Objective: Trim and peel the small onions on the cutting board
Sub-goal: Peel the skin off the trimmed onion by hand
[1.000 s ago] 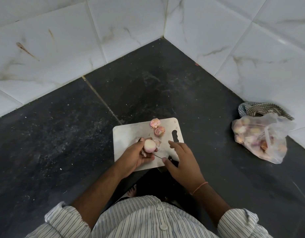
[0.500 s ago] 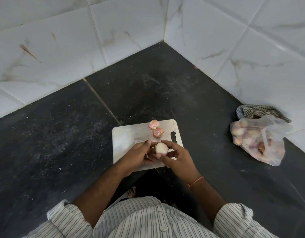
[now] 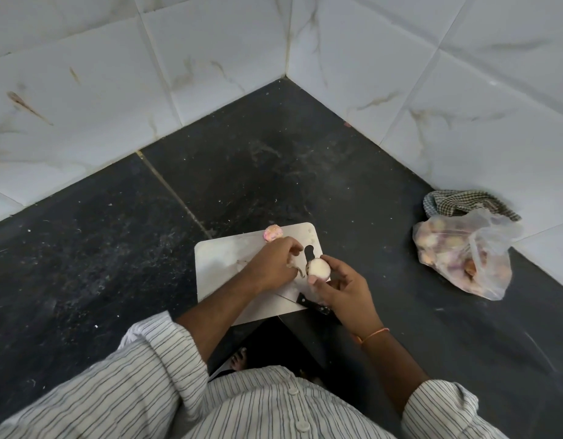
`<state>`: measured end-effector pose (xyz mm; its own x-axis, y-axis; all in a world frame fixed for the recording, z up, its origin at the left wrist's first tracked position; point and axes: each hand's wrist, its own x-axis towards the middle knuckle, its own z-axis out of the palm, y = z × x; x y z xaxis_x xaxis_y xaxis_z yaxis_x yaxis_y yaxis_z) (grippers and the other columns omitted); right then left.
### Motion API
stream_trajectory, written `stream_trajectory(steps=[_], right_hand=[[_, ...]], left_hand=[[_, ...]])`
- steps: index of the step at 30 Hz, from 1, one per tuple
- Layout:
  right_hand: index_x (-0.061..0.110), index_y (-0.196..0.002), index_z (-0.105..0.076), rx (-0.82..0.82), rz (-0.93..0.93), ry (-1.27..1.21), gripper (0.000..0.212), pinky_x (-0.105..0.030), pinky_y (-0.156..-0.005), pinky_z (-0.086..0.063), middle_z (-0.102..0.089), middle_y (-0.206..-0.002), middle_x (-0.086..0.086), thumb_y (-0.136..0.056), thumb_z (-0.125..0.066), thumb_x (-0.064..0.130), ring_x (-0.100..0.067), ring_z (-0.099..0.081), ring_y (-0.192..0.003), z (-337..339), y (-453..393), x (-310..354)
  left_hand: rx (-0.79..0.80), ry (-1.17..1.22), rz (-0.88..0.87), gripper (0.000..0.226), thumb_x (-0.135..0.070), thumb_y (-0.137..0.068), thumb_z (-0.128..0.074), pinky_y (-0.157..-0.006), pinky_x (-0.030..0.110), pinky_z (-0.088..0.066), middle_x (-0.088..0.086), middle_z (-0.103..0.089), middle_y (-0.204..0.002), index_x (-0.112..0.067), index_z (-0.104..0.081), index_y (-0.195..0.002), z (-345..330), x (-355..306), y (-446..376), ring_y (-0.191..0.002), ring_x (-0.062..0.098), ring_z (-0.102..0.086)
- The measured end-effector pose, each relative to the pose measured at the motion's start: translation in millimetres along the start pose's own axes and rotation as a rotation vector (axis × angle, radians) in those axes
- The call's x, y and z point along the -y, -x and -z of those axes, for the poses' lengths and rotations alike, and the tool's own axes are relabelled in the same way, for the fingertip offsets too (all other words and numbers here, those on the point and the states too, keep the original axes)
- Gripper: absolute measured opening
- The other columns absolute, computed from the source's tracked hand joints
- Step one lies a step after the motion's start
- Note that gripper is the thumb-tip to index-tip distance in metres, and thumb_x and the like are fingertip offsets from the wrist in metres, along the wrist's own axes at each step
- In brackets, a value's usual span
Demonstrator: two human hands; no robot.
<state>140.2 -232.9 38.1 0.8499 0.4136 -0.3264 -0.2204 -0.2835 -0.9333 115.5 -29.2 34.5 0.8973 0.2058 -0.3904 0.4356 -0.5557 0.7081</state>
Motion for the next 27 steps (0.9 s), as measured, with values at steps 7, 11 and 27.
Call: stream_trajectory(steps=[7,11,27], right_hand=[[0.026,-0.134,-0.069,-0.020,-0.035,-0.041,0.052,-0.046,-0.090,-0.065,-0.078,-0.117,0.000,-0.087,-0.089,0.025,-0.024,-0.076,-0.101,9.6,1.6,-7.9],[0.023,-0.134,-0.068,0.040,-0.054,-0.093,0.043,-0.036,-0.080,-0.064,-0.080,-0.111,0.002,-0.094,-0.080,0.015,-0.021,-0.072,-0.090,8.9,3.9,1.6],[0.018,-0.111,-0.081,0.300,-0.187,-0.234,0.045,-0.049,-0.086,-0.056,-0.073,-0.093,-0.012,-0.089,-0.075,0.056,-0.027,-0.064,-0.082,-1.3,1.2,24.7]], left_hand=[[-0.151,0.207,-0.053,0.047,-0.024,-0.087,-0.086,-0.097,0.015,-0.053,-0.020,-0.074,-0.124,-0.030,-0.070,-0.131,0.1,1.0,4.1,-0.116,0.000,-0.067],[-0.202,0.219,-0.211,0.028,-0.026,-0.098,-0.074,-0.095,0.022,-0.058,-0.024,-0.070,-0.120,-0.039,-0.068,-0.123,5.2,4.0,25.2,-0.112,0.001,-0.067],[-0.137,0.123,-0.435,0.028,-0.042,-0.091,-0.085,-0.088,0.004,-0.042,-0.030,-0.056,-0.127,-0.047,-0.064,-0.109,14.6,12.9,51.9,-0.118,-0.008,-0.054]])
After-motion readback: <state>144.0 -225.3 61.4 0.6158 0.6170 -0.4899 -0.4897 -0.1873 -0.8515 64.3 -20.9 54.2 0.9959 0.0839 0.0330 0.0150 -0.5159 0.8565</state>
